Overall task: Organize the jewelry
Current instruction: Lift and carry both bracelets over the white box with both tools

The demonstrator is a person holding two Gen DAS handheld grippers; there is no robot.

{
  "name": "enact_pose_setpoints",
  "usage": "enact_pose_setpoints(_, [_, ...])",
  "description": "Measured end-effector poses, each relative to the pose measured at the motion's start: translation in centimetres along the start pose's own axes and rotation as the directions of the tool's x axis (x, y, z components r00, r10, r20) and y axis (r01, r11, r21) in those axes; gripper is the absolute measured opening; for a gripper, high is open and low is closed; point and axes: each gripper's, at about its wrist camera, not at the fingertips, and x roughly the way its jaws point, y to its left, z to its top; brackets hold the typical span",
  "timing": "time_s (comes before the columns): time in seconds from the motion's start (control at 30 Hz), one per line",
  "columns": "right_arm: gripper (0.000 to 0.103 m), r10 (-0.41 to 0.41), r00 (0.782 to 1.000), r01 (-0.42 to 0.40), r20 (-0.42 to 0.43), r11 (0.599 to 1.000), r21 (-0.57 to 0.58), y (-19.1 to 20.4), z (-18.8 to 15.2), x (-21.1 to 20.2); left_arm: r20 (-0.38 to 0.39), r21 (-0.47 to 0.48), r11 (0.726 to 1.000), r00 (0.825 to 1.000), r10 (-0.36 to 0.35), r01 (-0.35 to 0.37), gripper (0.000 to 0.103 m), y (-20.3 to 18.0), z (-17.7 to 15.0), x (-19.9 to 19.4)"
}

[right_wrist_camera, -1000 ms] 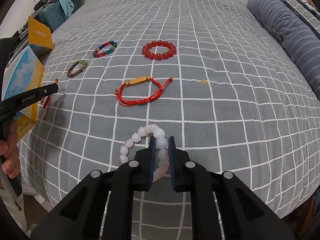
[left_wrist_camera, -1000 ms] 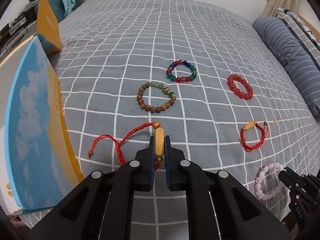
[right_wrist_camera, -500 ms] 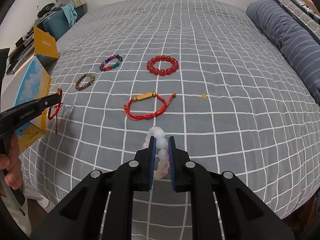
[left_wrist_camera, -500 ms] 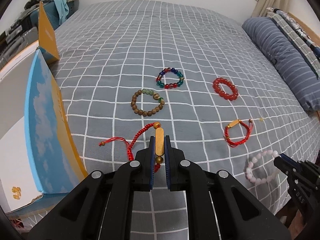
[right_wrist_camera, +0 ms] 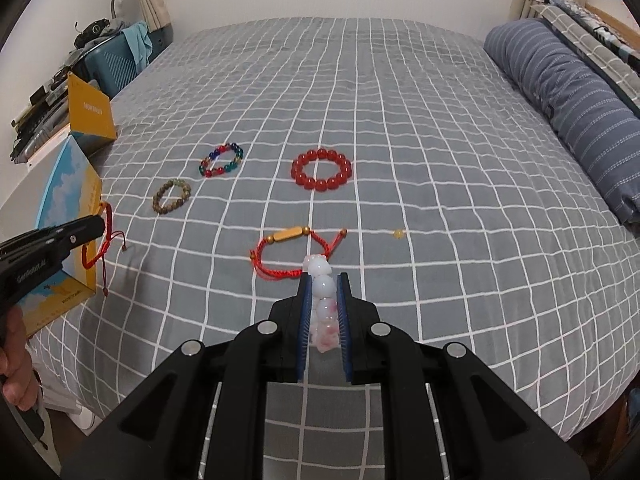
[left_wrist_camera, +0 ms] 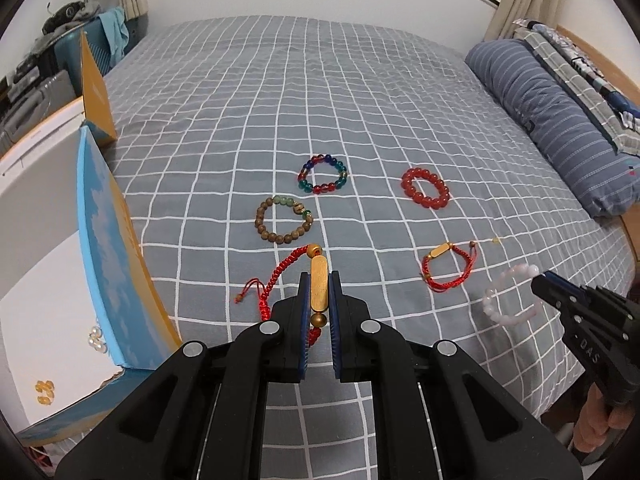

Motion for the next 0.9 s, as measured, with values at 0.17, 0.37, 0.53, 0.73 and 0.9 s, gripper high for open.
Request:
enact_pose_setpoints(0.17, [0.012, -0.004, 1.0, 0.004, 0.024, 1.0, 0.0, 0.3, 0.8, -0.4, 0.007, 0.003, 1.0, 1.0, 0.005, -0.005, 0.008, 0.1, 0.2, -0.5])
enact_pose_setpoints(0.37, [0.012, -0.004, 0.999, 0.004, 0.047, 1.0, 0.002, 0.6, 1.9, -0.8, 0.022, 0.01, 1.0, 1.0, 0.011, -0.011, 0.008, 0.2, 0.5, -1.4])
enact_pose_setpoints(0.53, [0.012, -0.005, 0.998, 0.005, 0.06, 1.0, 0.002, 1.0, 2.8, -1.0, 0.037, 0.013, 1.0, 0.999, 0.024, -0.024, 0.008, 0.6, 0.9, -2.2])
enact_pose_setpoints(0.73, [0.012, -0.011, 0.997, 0.01, 0.072, 1.0, 0.01, 1.4, 3.9, -1.3, 0.047, 0.01, 0.999, 0.998, 0.03, -0.031, 0.008, 1.1, 1.6, -2.9])
enact_pose_setpoints(0.9, [0.012, -0.025, 0.995, 0.025, 0.096, 1.0, 0.006, 1.9, 4.9, -1.8, 0.058, 0.004, 0.999, 0.998, 0.038, -0.038, 0.008, 1.6, 2.0, -3.3])
